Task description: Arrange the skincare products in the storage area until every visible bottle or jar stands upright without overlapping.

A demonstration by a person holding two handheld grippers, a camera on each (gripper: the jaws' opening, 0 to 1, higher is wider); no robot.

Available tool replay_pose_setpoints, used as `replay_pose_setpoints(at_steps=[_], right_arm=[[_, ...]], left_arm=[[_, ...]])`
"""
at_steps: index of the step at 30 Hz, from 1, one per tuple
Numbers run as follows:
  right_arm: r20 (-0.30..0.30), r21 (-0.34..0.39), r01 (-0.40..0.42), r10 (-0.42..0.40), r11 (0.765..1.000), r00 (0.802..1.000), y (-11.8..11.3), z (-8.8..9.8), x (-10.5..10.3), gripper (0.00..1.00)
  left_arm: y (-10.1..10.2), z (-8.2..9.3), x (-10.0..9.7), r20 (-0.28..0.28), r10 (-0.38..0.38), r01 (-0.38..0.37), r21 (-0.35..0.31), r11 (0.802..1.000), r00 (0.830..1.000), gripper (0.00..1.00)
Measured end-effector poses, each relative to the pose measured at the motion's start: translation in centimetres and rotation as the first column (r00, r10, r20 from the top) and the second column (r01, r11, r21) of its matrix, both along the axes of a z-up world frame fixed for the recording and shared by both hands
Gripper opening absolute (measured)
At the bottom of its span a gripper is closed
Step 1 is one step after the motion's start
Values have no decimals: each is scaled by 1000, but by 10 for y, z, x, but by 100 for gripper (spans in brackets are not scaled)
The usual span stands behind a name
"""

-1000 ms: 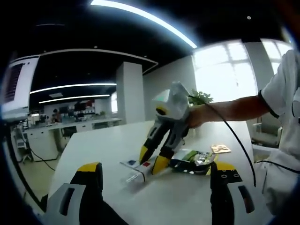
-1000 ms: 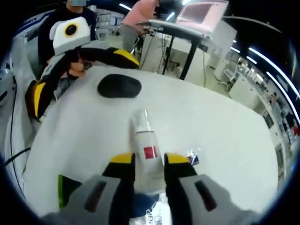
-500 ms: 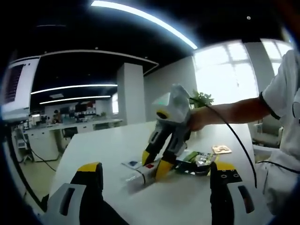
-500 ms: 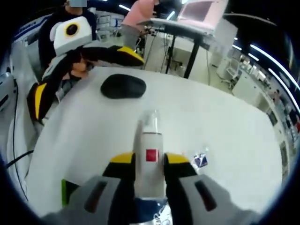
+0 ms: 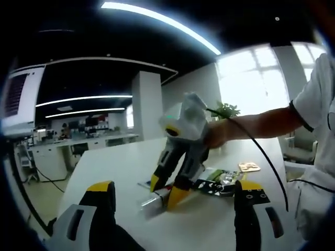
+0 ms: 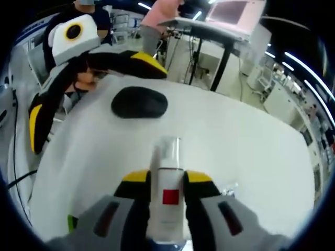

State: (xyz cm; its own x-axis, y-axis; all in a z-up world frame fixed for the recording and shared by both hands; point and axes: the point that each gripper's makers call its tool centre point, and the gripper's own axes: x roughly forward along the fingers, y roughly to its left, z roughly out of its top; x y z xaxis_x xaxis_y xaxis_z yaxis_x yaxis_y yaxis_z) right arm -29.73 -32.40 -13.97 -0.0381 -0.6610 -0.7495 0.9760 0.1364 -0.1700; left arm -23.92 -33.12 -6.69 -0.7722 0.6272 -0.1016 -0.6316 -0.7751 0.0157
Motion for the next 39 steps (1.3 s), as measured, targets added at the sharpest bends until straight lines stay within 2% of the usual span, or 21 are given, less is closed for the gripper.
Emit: replay_pose_setpoints(at_steps=[7,13,23,26,30,39], right_arm=[[25,-15,-7,8,1000,1000,-15,-1,4,25],[19,-19,-20,20,1000,1000,-22,-1,7,23],[-7,-27,-1,1,1000,1000,-15,2,6,21],[-31,-37,-1,0,999,1000,-11,7,3,21],[-31,-107,47,-51,993,998,-10,23,3,21],[-39,-129,71,-76,989,996,9,32,10,20]], left_arm=[[-3,0,-1,-2,10,-10,3,1000,1000,96],[0,0,0,-4,3,-3,1,1000,1000,95],[-2,-1,0,-2,6,-6,10,1000,1000,95],[-2,1,0,-3,6,-6,12,1000,1000,95],[-1,0,-1,-3,3,-3,11,1000,1000,95],[11,-3,-2,10,-17,17,4,1000,1000,95]])
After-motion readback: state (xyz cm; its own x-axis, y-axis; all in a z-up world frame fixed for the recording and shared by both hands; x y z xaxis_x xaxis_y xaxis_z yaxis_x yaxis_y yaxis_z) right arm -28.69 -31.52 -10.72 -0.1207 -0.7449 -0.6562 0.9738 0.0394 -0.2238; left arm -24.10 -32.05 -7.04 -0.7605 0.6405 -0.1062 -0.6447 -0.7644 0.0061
